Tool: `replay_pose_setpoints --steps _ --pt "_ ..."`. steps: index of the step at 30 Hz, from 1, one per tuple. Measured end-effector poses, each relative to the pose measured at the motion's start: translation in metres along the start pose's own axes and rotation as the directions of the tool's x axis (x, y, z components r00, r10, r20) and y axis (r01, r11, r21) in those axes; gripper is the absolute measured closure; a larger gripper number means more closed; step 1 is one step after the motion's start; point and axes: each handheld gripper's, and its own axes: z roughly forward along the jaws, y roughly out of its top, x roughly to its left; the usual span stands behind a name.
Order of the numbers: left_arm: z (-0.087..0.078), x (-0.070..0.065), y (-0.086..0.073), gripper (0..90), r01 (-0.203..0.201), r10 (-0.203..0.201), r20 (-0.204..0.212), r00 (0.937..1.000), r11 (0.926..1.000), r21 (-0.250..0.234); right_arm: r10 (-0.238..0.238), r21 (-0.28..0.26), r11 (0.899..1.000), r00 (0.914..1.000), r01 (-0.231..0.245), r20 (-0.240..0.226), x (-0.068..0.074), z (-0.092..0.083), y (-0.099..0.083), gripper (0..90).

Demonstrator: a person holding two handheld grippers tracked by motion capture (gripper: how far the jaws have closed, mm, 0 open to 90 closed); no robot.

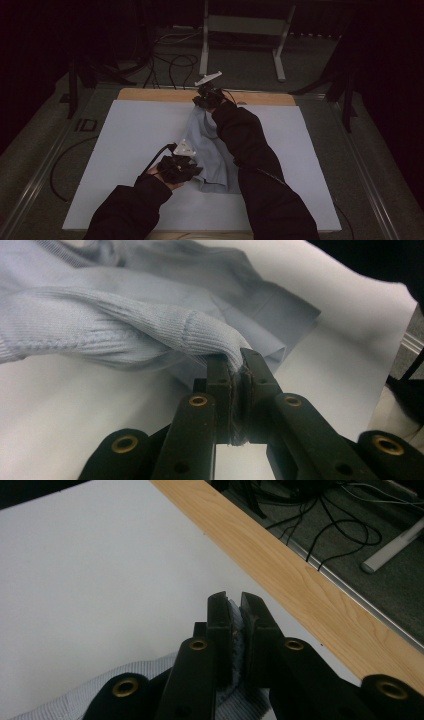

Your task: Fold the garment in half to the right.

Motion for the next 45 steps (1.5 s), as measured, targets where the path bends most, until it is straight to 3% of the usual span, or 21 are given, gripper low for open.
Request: replay_pose_setpoints --steps 18,29,36,45 --pt "0.038 -0.034 0.04 85.6 -0.091 0.089 0.053 0.9946 0.9955 0.028 0.038 -0.072 0.997 0.9992 -0.039 -0.008 -0.029 -0.033 -0.023 84.3" --pt "0.069 -0.057 0.054 85.7 -0.155 0.149 0.07 0.9863 0.9845 0.083 0.051 -0.072 0.996 0.9986 -0.052 -0.009 -0.048 -0.046 -0.047 84.3" --pt "0.092 -0.067 0.059 85.7 -0.168 0.162 0.063 0.9848 0.9801 0.106 0.067 -0.08 0.994 0.9976 -0.068 -0.02 -0.062 -0.049 -0.062 84.3" --pt "0.113 -0.068 0.06 85.7 -0.15 0.142 0.066 0.9876 0.9785 0.141 0.098 -0.084 0.991 0.994 -0.102 -0.047 -0.075 -0.042 -0.084 84.2"
